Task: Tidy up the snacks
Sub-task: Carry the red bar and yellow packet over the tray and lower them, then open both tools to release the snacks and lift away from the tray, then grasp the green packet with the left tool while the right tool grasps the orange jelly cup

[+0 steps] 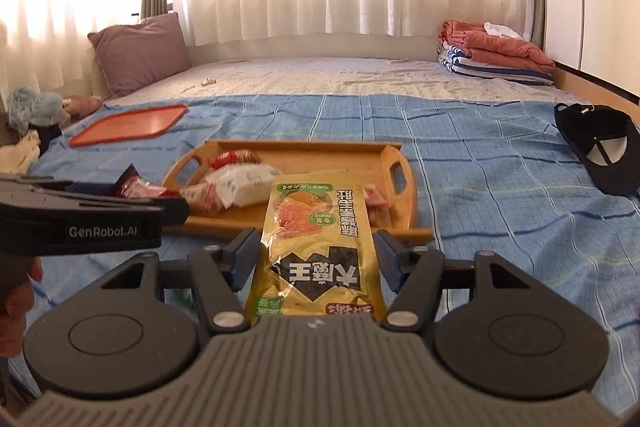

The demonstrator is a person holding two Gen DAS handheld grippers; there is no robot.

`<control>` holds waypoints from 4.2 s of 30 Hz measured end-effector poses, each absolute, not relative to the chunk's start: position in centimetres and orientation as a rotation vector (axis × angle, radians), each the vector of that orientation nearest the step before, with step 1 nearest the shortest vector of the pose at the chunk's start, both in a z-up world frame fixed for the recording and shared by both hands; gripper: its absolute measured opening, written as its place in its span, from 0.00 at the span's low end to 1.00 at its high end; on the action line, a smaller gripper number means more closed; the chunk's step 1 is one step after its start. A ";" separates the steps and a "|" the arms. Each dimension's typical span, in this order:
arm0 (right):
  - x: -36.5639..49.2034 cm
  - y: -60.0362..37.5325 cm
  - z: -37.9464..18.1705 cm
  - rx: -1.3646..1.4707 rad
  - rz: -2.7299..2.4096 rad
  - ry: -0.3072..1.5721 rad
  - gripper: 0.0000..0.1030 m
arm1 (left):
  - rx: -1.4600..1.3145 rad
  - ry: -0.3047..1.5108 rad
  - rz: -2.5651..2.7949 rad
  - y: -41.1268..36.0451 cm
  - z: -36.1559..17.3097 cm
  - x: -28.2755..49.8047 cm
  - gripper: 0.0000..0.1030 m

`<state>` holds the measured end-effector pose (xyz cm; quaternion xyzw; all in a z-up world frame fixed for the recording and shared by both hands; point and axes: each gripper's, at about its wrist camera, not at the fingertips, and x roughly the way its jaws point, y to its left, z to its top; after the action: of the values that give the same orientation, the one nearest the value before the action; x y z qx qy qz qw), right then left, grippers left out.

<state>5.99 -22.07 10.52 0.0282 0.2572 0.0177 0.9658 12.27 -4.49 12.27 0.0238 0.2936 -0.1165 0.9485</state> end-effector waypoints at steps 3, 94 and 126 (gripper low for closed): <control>7.7 -23.0 11.9 0.096 0.051 0.522 0.64 | 0.036 0.609 -0.231 -4.4 13.3 14.3 0.65; 5.9 -26.4 20.5 0.159 0.217 0.550 0.86 | -0.079 0.540 -0.335 -2.8 20.4 1.9 0.92; 2.7 -26.7 4.4 -0.057 0.062 0.604 0.88 | 0.060 0.555 -0.240 -4.3 4.7 4.4 0.93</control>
<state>2.68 -26.71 4.43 -0.0282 0.2972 0.0307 0.9539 4.40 -4.27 4.68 0.0296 0.2730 -0.1184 0.9542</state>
